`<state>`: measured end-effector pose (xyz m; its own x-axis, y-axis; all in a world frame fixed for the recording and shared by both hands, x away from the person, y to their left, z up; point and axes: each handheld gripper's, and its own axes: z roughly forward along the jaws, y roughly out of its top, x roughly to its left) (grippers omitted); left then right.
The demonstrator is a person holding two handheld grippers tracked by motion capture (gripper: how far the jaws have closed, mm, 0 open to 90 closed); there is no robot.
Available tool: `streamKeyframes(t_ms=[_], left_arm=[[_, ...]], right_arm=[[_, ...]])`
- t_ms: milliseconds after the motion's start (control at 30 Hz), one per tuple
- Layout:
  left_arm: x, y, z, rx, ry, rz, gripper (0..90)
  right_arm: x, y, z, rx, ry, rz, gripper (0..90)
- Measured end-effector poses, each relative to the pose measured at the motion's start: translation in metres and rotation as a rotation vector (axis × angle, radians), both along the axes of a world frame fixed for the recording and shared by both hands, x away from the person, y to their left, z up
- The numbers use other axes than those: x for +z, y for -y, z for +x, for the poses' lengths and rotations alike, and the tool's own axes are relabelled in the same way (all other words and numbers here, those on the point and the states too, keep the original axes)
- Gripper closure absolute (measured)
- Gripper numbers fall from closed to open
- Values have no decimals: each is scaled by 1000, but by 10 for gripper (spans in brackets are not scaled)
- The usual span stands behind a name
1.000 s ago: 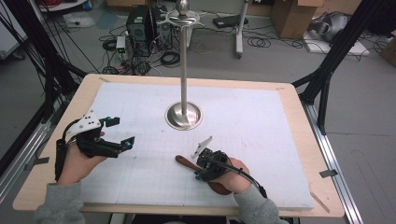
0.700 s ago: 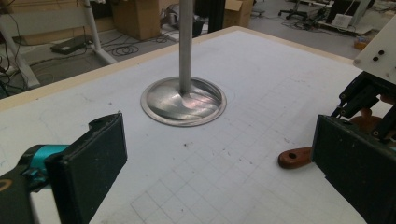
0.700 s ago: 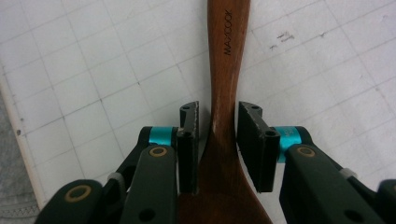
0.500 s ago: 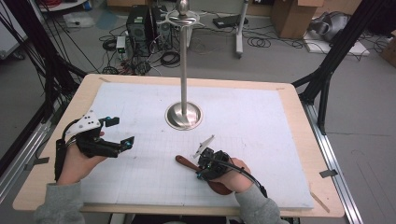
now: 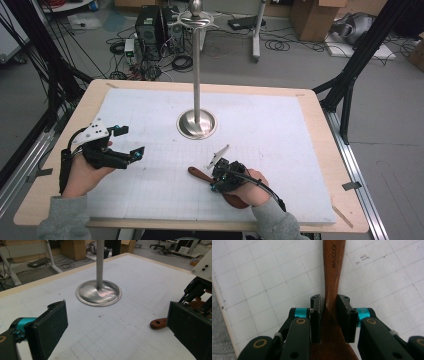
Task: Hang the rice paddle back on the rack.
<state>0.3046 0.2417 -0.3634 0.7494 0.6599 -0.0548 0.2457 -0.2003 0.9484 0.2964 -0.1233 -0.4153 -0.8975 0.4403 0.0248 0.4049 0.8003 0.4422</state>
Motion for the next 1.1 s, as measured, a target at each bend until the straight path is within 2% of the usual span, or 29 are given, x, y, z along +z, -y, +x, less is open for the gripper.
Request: streamKeyframes(t_ms=[233, 433, 667, 1100], left_arm=[[0, 0, 0, 2, 1, -2, 43], [0, 0, 1, 2, 1, 0, 42], [0, 1, 1, 1, 1, 1, 43], [1, 1, 0, 0, 5, -2, 43]], right_arm=[[1, 1, 0, 4, 12, 4, 746], [6, 5, 0, 5, 12, 43, 750], [13, 11, 0, 13, 19, 62, 753], [32, 30, 2, -8, 57, 164, 757]])
